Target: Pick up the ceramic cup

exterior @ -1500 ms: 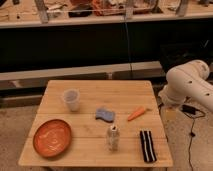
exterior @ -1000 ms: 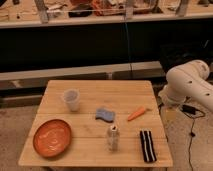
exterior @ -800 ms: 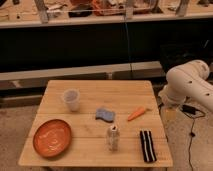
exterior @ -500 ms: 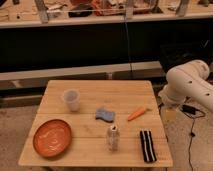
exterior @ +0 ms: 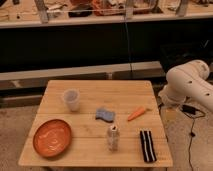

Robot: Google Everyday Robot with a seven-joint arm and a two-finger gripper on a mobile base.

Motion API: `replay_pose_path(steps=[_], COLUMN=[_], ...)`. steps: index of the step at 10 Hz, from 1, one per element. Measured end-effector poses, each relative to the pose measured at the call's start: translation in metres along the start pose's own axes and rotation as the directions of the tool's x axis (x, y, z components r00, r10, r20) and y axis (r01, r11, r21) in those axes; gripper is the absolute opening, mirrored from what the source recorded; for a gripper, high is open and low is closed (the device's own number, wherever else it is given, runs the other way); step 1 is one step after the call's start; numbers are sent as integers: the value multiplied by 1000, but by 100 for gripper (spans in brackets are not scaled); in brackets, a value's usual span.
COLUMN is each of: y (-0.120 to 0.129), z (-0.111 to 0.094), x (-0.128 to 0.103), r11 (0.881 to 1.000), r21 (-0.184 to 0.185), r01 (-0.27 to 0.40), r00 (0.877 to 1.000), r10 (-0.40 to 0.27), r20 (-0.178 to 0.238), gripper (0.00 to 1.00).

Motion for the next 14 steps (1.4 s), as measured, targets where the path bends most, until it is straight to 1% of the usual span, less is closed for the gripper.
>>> replay_pose_path(steps=[2, 3, 5, 7, 8, 9, 10, 11, 12, 13, 14], y=[-19, -29, -34, -40, -52, -61, -65, -68, -71, -73, -81], z=[-1, -2, -3, -4, -5, -5, -6, -7, -7, -8, -9], x=[-18, -27, -29, -36, -49, -58, -61, -68, -74, -79, -84], r11=[997, 994, 989, 980, 969, 959, 951, 938, 930, 923, 910], r21=[25, 36, 45, 65, 85, 96, 105, 117, 126, 136, 152], r01=[79, 104, 144, 189, 232, 266, 289, 325, 346, 360, 386], r00=[996, 994, 987, 977, 967, 957, 949, 935, 927, 922, 911], r10=[-78, -102, -140, -181, -220, -251, -271, -301, -318, -330, -350], r20=[-39, -48, -80, -108, -129, -143, -162, -185, -196, -201, -218], gripper=[80, 80, 80, 80, 80, 80, 80, 80, 80, 80, 80])
